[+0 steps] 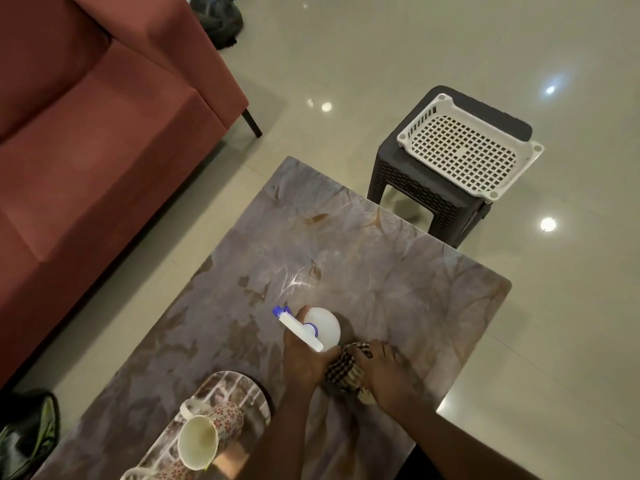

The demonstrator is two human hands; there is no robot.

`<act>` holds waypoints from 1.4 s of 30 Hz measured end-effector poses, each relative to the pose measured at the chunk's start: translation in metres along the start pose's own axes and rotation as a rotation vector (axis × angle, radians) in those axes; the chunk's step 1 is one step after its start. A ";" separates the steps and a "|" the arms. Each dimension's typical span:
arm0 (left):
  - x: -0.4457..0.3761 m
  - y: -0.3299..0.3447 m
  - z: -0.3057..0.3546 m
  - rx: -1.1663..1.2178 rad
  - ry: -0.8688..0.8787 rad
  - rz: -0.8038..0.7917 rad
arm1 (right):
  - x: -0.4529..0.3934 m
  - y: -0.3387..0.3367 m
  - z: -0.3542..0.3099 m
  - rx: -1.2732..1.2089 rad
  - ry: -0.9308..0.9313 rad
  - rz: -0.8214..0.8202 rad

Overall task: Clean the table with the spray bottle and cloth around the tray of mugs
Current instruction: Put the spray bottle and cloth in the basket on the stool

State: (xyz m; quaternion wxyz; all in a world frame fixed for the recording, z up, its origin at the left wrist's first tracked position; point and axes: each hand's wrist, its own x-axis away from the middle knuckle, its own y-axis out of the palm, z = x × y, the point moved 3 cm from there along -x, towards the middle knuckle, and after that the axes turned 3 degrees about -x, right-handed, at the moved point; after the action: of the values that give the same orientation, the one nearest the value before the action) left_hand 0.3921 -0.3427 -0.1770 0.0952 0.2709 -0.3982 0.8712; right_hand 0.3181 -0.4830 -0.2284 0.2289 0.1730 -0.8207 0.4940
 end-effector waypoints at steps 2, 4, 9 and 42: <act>0.002 -0.002 0.007 0.015 0.048 0.012 | 0.002 -0.003 -0.004 -0.065 -0.038 -0.010; 0.004 -0.004 0.015 0.042 0.085 0.023 | 0.002 -0.008 -0.006 -0.104 -0.044 -0.020; 0.002 -0.021 0.039 0.142 0.179 0.052 | -0.002 -0.051 -0.003 -0.282 -0.049 0.128; -0.254 0.203 0.439 -0.134 0.266 0.043 | -0.216 -0.331 0.362 -0.428 0.108 0.397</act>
State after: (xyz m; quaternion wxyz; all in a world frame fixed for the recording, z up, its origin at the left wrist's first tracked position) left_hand 0.7005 -0.7920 -0.2115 0.1465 0.1373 -0.4452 0.8726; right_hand 0.5934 -0.9423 -0.2519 0.2026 -0.0695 -0.9107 0.3531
